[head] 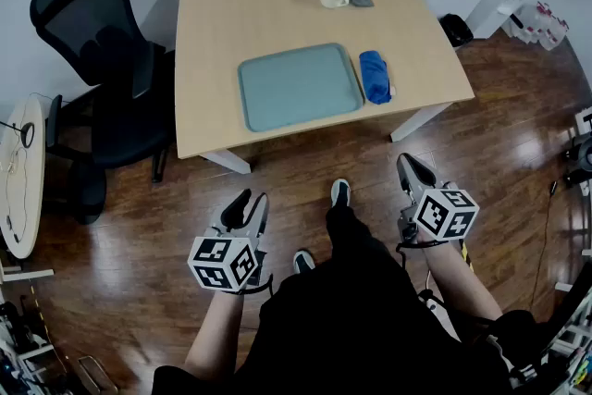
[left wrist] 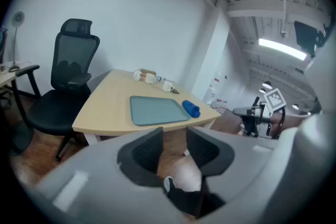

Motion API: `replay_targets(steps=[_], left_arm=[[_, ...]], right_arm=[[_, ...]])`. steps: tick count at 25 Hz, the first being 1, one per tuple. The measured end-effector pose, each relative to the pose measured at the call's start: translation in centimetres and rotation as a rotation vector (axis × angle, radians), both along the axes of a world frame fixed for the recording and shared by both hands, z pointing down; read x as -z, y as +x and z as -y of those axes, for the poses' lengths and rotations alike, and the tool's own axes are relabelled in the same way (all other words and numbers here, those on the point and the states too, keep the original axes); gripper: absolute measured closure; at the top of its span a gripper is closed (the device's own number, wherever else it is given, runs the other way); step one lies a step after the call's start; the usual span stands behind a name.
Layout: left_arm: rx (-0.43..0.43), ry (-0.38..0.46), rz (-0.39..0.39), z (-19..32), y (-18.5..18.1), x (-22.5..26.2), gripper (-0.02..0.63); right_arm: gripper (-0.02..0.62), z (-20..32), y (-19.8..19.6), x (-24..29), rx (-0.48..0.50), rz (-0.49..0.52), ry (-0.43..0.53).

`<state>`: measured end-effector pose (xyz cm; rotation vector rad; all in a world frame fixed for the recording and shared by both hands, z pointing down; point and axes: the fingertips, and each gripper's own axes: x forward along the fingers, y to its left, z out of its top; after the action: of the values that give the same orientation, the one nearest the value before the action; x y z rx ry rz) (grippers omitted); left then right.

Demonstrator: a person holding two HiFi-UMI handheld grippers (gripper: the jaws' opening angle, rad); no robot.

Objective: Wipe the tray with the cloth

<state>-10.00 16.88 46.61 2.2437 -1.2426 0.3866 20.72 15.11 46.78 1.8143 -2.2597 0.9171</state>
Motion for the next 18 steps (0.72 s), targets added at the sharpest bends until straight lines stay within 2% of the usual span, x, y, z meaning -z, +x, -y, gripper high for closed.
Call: replay_targets(steps=[5, 9, 13, 15, 18], left_arm=[[0.078, -0.041, 0.052, 7.4, 1.1, -1.6, 0.465], [0.111, -0.093, 0.110, 12.6, 1.9, -3.6, 0.465], [0.150, -0.164, 0.096, 16.4, 1.9, -5.7, 0.465], [0.163, -0.205, 0.100, 18.2, 1.4, -6.9, 0.465], [0.180, -0.262, 0.143, 20.6, -0.1, -9.1, 0.465]], right_arm=[[0.581, 10.8, 6.2, -5.3, -0.058, 0.060, -0.148], [0.421, 18.4, 8.9, -11.2, -0.047, 0.069, -0.305], [0.280, 22.9, 9.8, -14.8, -0.067, 0.127, -0.417], [0.255, 24.1, 9.6, -15.4, -0.073, 0.149, -0.445], [0.255, 25.0, 8.8, -16.3, -0.047, 0.125, -0.489]])
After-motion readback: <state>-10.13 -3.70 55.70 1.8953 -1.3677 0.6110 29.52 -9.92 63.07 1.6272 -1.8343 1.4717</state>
